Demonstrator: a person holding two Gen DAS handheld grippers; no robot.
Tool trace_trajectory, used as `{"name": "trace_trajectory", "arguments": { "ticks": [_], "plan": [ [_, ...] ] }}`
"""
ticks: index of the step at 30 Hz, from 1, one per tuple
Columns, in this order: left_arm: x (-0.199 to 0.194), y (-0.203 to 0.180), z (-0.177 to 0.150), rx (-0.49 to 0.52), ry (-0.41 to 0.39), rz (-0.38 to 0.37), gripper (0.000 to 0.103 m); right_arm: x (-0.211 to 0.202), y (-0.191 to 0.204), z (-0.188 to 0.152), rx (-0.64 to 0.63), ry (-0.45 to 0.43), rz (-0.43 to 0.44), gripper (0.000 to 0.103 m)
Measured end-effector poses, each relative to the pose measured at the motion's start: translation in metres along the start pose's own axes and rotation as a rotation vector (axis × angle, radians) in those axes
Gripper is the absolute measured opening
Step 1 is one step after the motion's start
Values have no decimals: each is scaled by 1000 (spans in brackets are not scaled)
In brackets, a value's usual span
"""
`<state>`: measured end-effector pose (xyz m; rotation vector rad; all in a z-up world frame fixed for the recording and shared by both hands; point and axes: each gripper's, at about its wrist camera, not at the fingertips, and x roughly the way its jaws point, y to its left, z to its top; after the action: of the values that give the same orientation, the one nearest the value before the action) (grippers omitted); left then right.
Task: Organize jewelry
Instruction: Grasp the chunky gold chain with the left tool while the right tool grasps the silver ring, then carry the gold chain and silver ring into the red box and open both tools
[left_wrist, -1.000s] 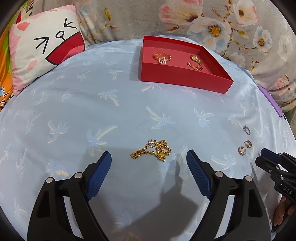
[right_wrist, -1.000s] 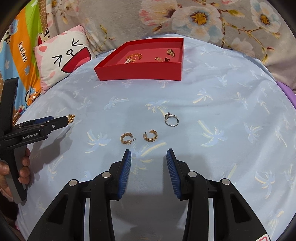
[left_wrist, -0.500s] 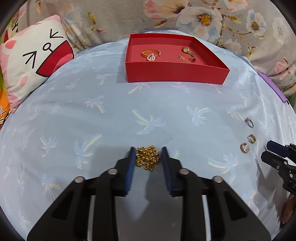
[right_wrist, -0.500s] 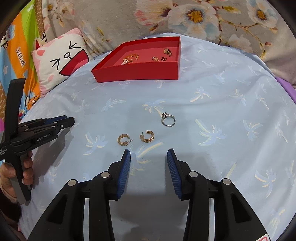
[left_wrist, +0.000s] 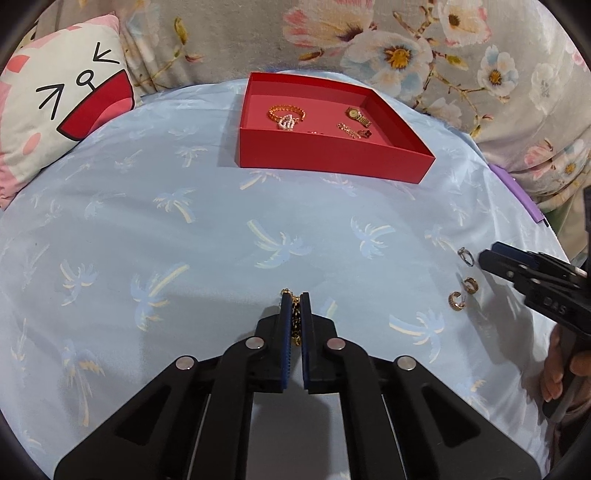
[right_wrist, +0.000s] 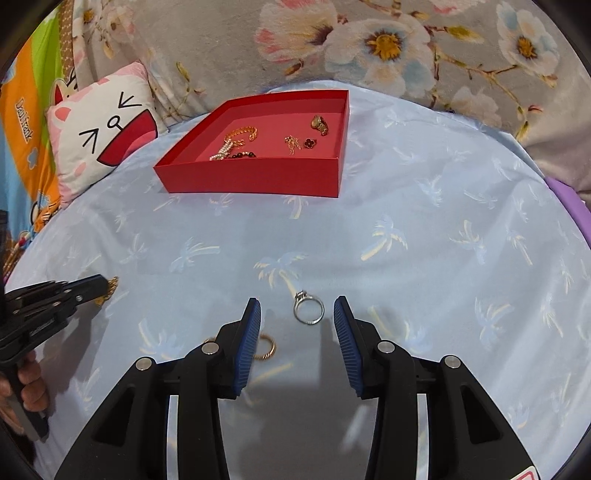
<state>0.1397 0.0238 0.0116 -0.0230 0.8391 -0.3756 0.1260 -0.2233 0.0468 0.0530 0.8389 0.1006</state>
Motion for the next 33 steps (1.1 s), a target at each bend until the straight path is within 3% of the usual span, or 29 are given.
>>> {"name": "trace_trajectory", "arguments": {
  "ticks": [5,9,12,27,33],
  "plan": [
    [0,0,0,-5,-4,-13,3,15,-1,2,2,27,-10,37],
    [0,0,-1,-7,0,-19,3,23,0,1,2,58,-16,23],
    [1,0,-1,-8,3,-22,3,24,-1,2,9,59,-20,19],
    [-1,3,-1,-26,4,-31,3,16,-7,-1,38,28,3,18],
    [-16,9,4,-58,-36,-46,3,8,-5,-4,32,5,1,18]
  ]
}}
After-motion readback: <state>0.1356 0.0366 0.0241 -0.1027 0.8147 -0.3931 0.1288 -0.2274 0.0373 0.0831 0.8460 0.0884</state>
